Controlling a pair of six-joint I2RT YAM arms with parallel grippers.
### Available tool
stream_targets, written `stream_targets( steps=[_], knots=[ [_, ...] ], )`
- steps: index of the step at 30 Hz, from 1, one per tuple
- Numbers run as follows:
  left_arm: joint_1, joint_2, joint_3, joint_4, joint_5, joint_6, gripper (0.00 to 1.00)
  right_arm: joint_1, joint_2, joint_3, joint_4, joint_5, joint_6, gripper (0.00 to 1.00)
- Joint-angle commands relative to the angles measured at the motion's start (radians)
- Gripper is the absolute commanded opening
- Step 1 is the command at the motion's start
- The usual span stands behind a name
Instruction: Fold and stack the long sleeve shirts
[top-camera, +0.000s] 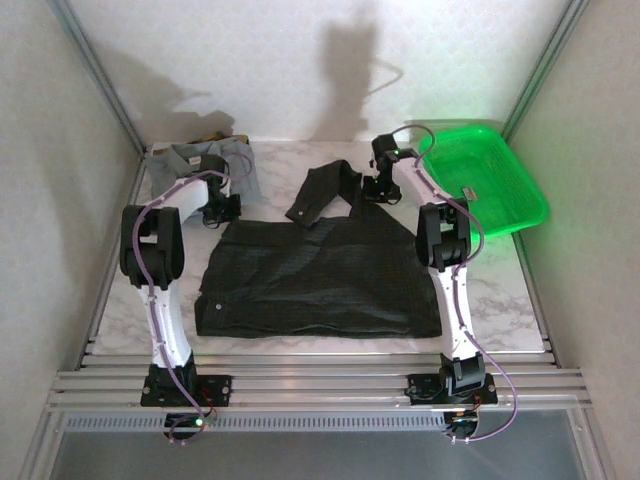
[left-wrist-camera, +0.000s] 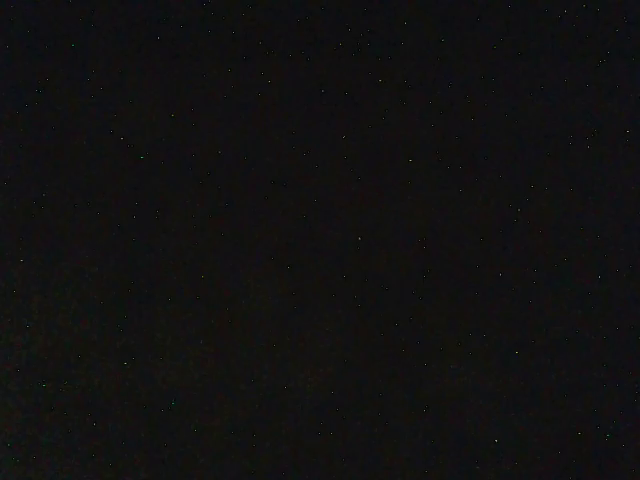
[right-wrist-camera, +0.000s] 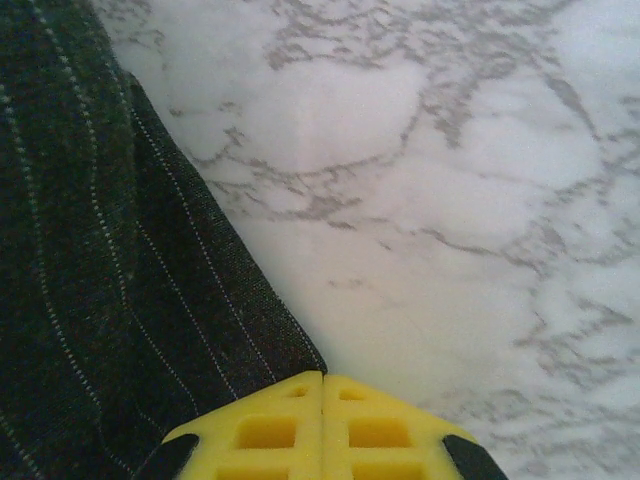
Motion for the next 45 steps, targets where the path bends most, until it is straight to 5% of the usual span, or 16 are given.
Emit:
stream_targets(
  steps=[1, 26, 45],
  knots=[
    [-0.003, -0.079, -0.015, -0.021, -0.044, 0.02, 0.0, 0.0, -0.106, -0.041, 0.034, 0.038, 0.003, 0.0],
    [-0.002, -0.309, -0.207, 0.058, -0.141, 0.017, 0.0, -0.015, -0.448, -0.424, 0.077, 0.073, -0.005, 0.0],
    [-0.007, -0.495, -0.445, 0.091, -0.176, -0.048, 0.0, 0.011, -0.795, -0.871, 0.075, 0.077, 0.158, 0.0]
  ],
)
